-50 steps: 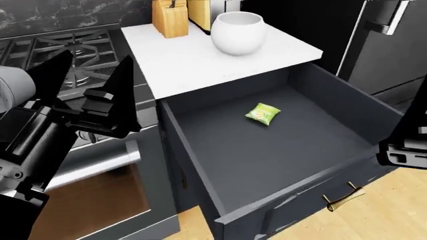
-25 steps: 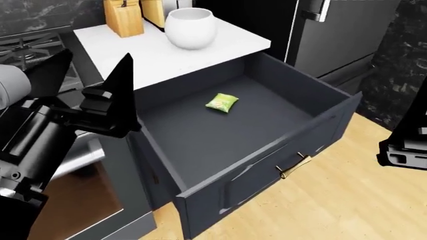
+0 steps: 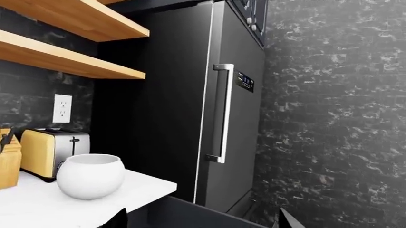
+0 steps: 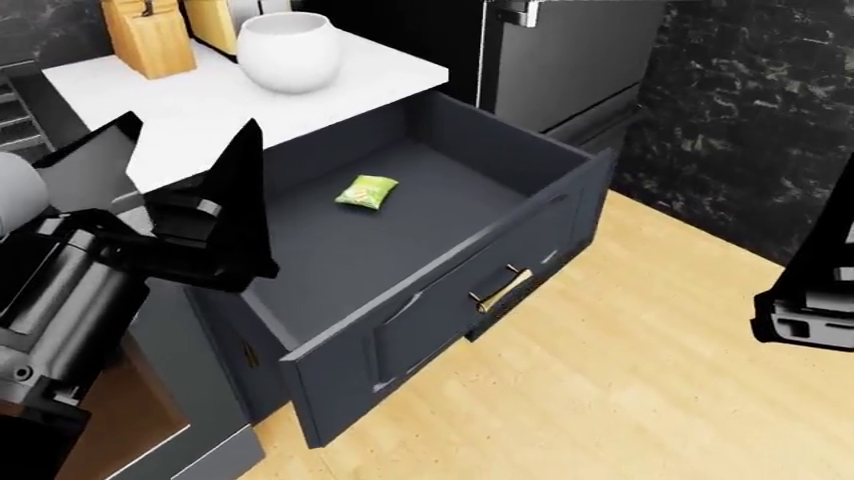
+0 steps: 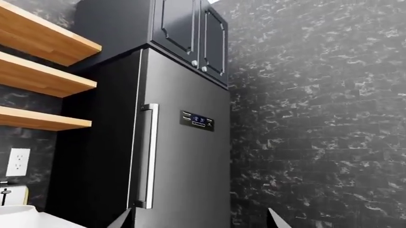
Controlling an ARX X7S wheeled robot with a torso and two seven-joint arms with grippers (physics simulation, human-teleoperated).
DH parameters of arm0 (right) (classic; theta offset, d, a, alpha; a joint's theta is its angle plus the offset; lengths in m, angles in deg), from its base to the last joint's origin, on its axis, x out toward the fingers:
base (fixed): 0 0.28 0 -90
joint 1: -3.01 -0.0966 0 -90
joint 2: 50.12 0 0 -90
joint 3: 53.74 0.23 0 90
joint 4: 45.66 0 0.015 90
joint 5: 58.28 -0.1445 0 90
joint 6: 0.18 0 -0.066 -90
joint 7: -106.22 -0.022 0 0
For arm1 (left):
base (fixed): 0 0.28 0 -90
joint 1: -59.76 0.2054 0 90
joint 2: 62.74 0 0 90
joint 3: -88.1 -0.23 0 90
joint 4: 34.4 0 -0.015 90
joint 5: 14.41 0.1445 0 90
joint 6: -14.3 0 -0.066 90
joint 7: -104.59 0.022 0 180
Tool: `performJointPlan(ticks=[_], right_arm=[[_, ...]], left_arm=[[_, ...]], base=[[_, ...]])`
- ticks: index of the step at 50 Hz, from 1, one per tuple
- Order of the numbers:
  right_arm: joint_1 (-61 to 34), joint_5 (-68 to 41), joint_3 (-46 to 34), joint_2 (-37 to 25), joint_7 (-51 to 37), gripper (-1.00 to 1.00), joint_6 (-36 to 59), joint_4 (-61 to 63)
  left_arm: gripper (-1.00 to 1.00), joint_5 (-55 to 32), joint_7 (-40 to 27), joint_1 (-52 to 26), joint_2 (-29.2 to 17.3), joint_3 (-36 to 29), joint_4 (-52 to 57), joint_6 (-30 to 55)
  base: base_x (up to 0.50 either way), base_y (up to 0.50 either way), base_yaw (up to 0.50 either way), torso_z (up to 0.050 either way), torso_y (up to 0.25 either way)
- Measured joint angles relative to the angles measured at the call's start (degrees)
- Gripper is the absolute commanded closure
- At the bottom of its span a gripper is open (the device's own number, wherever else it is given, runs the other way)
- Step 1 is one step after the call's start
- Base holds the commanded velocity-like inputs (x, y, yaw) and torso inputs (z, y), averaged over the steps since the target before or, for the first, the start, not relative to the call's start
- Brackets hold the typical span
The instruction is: Place the bar in the bowl and close the drawer.
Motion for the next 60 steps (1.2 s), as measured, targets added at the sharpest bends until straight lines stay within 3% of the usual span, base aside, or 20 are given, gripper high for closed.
performJointPlan(ticks=[11, 20, 28, 37, 60], right_arm=[[-0.6, 0.4, -1.6, 0.0, 0.1, -1.0, -0.8, -0.4], [-19.6, -1.8, -14.3, 9.7, 5.2, -1.0, 10.9, 1.2], [-29.3, -2.8, -20.0, 14.0, 7.3, -1.0, 16.0, 1.9], [-34.5, -3.1, -22.8, 16.1, 8.0, -1.0, 18.9, 2.2], [-39.7, -1.6, -26.4, 17.6, 7.3, -1.0, 23.9, 3.2]], left_arm=[[-1.0, 0.4, -0.1, 1.1, 0.0, 0.3, -0.1, -0.4], [-1.0, 0.5, 0.0, 1.9, 0.2, 0.6, -0.3, -0.6], [-1.0, 0.5, 0.1, 2.5, 0.2, 0.9, -0.4, -0.8], [-1.0, 0.4, 0.3, 2.9, 0.3, 1.3, -0.6, -0.9], [-1.0, -0.1, 0.6, 3.6, 0.3, 2.3, -0.6, -0.7]], base=[[-0.13, 0.13, -0.5, 0.0, 0.0], [-0.12, 0.14, -0.5, 0.0, 0.0], [-0.12, 0.15, -0.5, 0.0, 0.0], [0.02, 0.01, 0.0, 0.0, 0.0], [0.4, 0.3, 0.0, 0.0, 0.0]])
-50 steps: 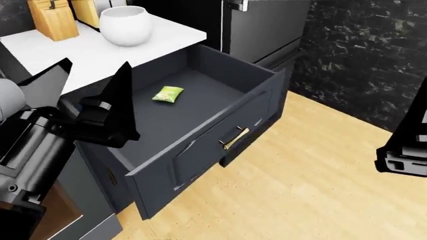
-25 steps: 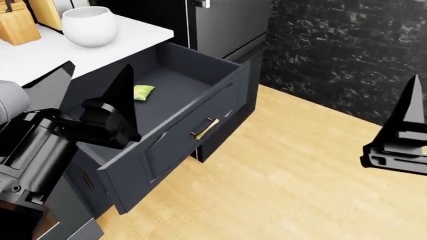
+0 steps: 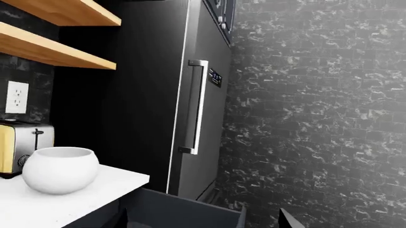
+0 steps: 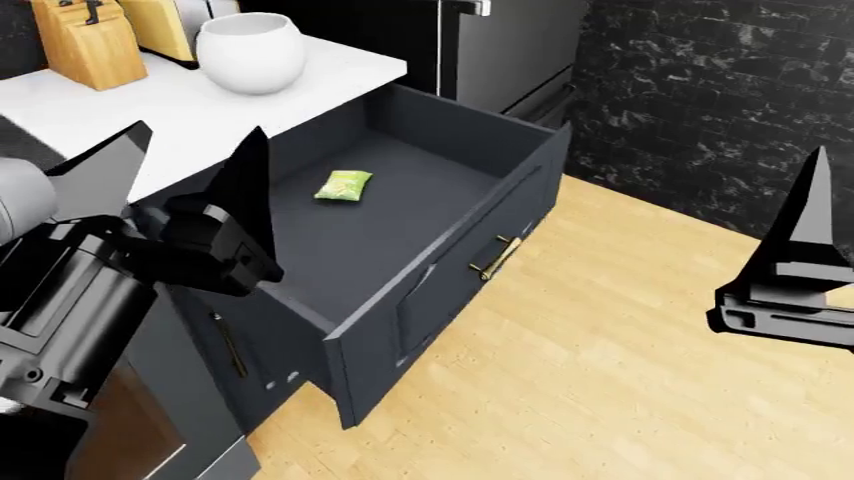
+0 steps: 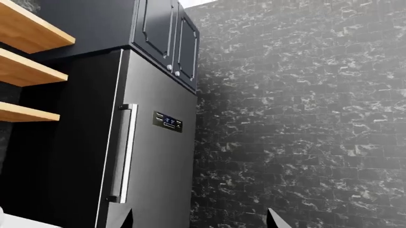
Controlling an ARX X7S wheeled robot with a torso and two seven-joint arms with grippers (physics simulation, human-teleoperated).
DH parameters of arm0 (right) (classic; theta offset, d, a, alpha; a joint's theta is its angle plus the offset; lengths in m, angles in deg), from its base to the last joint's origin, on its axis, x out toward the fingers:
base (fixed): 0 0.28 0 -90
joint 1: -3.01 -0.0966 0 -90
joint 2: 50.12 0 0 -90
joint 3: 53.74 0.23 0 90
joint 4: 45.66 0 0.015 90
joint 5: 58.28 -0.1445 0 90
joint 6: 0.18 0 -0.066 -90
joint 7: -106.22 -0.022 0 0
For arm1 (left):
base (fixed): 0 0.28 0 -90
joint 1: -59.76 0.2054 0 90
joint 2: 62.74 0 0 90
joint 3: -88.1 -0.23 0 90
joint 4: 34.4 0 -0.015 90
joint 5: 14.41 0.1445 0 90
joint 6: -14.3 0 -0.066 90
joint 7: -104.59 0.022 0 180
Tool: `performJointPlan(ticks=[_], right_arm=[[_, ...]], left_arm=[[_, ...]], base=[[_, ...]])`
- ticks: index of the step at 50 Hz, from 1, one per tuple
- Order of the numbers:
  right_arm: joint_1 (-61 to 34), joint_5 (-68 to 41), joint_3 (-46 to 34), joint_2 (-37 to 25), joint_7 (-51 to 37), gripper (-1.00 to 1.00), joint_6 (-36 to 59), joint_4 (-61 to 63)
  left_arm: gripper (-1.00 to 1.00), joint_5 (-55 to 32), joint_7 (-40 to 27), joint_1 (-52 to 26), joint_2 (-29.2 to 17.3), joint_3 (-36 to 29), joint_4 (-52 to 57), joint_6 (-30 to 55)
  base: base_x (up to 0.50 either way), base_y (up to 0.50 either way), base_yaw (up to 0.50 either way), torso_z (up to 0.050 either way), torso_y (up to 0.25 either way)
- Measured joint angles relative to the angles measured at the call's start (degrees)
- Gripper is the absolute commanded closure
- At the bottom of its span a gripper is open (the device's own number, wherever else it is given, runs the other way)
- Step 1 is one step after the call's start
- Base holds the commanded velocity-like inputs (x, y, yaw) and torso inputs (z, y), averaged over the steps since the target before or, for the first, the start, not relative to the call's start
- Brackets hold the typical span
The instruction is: Place the bar in the bowl and close the drawer.
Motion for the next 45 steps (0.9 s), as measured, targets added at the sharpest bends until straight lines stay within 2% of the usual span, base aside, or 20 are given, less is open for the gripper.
performJointPlan(ticks=[45], right_arm=[[-1.6, 1.4, -2.6, 0.6, -0.1, -1.0, 0.5, -0.3]], left_arm=[[-1.0, 0.8, 0.4, 3.0, -0.5, 1.4, -0.8, -0.7]], base=[[0.4, 0.29, 0.0, 0.0, 0.0]])
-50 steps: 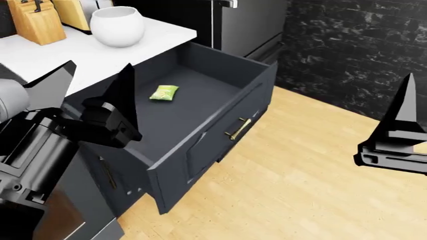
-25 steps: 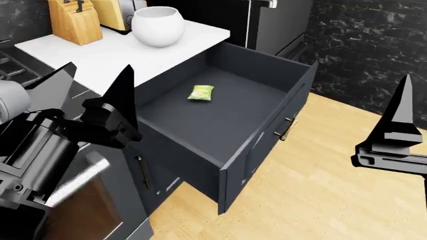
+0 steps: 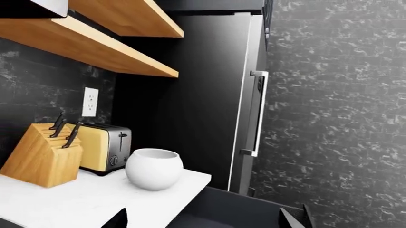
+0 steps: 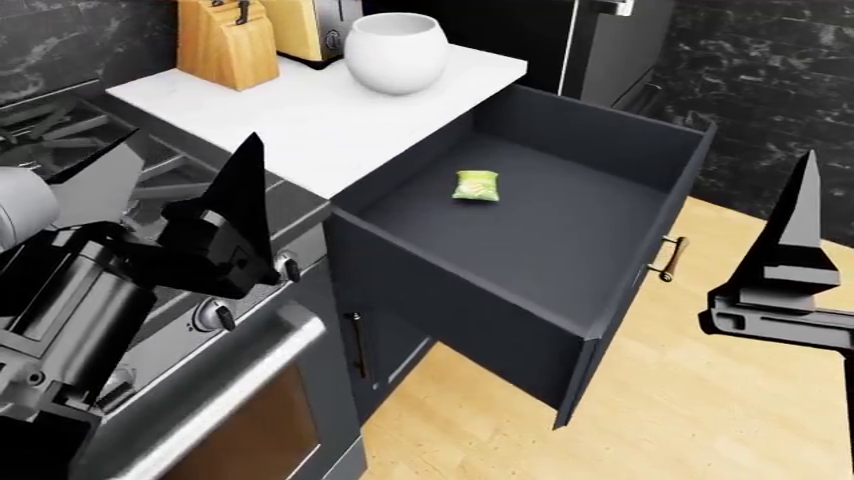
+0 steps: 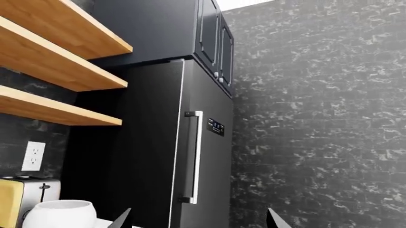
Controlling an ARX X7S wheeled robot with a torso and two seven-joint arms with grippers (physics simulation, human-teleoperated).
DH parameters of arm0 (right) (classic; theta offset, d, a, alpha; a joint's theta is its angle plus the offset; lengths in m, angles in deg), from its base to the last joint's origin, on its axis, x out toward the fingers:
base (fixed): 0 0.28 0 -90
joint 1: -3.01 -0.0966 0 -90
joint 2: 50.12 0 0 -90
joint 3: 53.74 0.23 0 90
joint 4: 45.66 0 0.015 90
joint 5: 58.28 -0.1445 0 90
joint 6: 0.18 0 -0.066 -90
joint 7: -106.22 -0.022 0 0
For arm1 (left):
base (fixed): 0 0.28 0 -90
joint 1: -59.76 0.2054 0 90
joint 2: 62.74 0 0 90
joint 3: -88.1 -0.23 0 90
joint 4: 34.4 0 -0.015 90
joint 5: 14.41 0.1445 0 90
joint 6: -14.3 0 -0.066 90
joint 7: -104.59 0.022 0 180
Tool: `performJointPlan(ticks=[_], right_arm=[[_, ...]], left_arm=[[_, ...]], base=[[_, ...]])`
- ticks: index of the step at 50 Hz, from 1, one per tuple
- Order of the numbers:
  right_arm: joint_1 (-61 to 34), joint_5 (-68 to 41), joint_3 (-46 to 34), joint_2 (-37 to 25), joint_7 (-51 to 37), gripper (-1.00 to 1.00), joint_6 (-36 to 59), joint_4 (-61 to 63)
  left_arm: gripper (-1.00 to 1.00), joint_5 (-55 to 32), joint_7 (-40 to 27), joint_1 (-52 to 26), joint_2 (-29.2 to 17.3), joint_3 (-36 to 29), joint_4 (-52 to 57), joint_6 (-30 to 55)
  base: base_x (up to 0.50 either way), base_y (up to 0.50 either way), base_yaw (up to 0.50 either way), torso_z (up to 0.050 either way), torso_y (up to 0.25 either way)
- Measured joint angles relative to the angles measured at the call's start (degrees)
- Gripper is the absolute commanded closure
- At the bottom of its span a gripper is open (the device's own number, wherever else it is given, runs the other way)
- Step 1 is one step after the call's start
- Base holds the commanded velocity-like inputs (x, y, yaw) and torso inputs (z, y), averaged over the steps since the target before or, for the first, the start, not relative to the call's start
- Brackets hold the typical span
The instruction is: Place the bar in the bowl and close the drawer.
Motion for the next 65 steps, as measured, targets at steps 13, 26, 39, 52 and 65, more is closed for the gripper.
performJointPlan(ticks=[13, 26, 39, 52, 65], right_arm=[[-1.8, -5.0, 1.5, -2.3, -0.8, -1.0, -0.3, -0.2], [-10.6, -16.1, 3.6, -7.4, -1.2, -1.0, 2.7, 1.1], [-17.3, -21.5, 2.7, -9.1, -1.4, -1.0, 4.6, 1.4], [-18.7, -22.3, 1.9, -9.9, -1.5, -1.0, 4.2, 1.3], [-18.6, -22.0, 1.3, -10.2, -1.6, -1.0, 3.5, 1.1]], left_arm=[[-1.0, -1.1, 0.3, -2.6, -2.2, 1.0, 1.5, 2.7], [-1.0, -4.7, 1.2, -9.6, -6.2, 3.6, 4.2, 9.7], [-1.0, -6.9, 1.6, -12.8, -7.5, 5.5, 5.1, 13.3], [-1.0, -7.3, 1.7, -12.9, -7.7, 6.3, 5.1, 14.1], [-1.0, -7.0, 1.7, -11.9, -7.6, 6.7, 4.9, 14.0]], base=[[0.0, 0.0, 0.0, 0.0, 0.0], [0.12, -0.17, 0.0, 0.0, 0.0], [0.3, -0.4, 0.0, 0.0, 0.0], [0.3, -0.4, 0.0, 0.0, 0.001], [0.3, -0.4, 0.0, 0.0, 0.002]])
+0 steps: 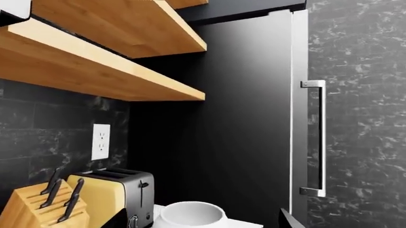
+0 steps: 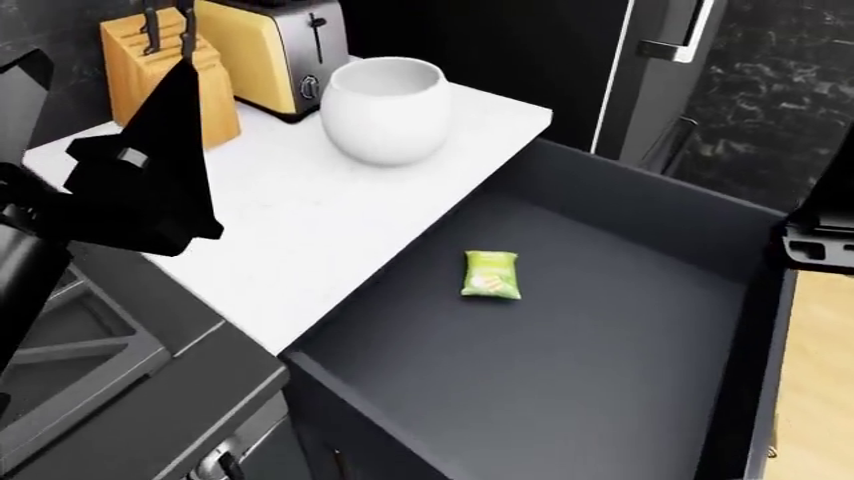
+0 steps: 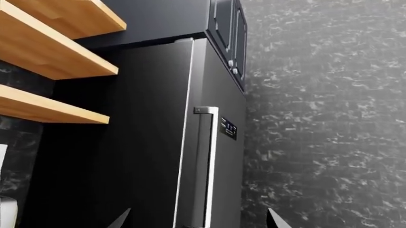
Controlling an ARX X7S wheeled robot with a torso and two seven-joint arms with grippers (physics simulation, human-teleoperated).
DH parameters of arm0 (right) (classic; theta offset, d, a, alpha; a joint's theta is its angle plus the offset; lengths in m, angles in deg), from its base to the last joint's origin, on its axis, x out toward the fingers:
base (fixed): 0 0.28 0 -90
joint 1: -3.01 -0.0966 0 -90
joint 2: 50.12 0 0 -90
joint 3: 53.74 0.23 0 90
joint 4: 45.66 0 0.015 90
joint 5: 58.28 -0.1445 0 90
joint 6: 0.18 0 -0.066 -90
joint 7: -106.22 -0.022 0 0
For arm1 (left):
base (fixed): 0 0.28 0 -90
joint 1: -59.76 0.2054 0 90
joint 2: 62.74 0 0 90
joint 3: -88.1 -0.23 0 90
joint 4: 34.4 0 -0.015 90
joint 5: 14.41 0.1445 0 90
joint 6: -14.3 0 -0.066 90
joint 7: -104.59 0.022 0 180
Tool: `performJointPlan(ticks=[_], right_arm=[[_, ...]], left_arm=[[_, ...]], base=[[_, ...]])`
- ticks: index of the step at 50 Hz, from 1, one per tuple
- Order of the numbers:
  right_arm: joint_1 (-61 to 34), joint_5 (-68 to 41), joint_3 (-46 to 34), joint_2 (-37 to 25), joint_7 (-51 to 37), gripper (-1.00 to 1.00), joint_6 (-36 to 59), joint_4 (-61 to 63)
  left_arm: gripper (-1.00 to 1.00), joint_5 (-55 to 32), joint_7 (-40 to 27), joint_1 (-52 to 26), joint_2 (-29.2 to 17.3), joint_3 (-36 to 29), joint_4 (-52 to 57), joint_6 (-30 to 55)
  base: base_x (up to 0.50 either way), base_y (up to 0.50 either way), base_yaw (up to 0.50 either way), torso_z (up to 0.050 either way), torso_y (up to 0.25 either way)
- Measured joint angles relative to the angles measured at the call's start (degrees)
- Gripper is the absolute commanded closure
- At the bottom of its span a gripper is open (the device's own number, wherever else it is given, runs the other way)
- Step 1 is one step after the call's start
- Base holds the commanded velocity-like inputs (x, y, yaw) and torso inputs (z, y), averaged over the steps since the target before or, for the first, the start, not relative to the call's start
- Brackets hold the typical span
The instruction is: Place the bar in the bowl and close the drawer.
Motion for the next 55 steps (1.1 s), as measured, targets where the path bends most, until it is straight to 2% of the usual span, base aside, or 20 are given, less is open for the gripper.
performJointPlan(ticks=[13, 28, 39, 55], right_arm=[[0.4, 0.5, -0.4, -0.3, -0.2, -1.0, -0.6, -0.2], [0.5, -0.6, -1.2, 0.6, -1.0, -1.0, 0.9, -3.5], [0.5, -4.2, -2.2, 2.7, 0.0, -1.0, 2.7, -13.3], [2.5, -7.9, -4.2, 8.2, 2.9, -1.0, 3.7, -34.9]], left_arm=[[-1.0, 0.4, 0.0, 1.0, -0.1, 0.3, -0.1, -0.2], [-1.0, 0.8, 0.1, 2.1, -0.1, 0.7, -0.3, -0.5], [-1.0, 1.3, 0.1, 3.2, 0.0, 0.8, -0.6, -1.0], [-1.0, 1.6, 0.3, 4.7, 0.3, 1.0, -1.1, -1.8]], base=[[0.3, -0.4, 0.0, 0.0, 0.002], [0.0, 0.0, 0.0, 0.0, 0.001], [0.0, 0.0, 0.0, 0.0, 0.0], [0.0, 0.0, 0.0, 0.0, 0.0]])
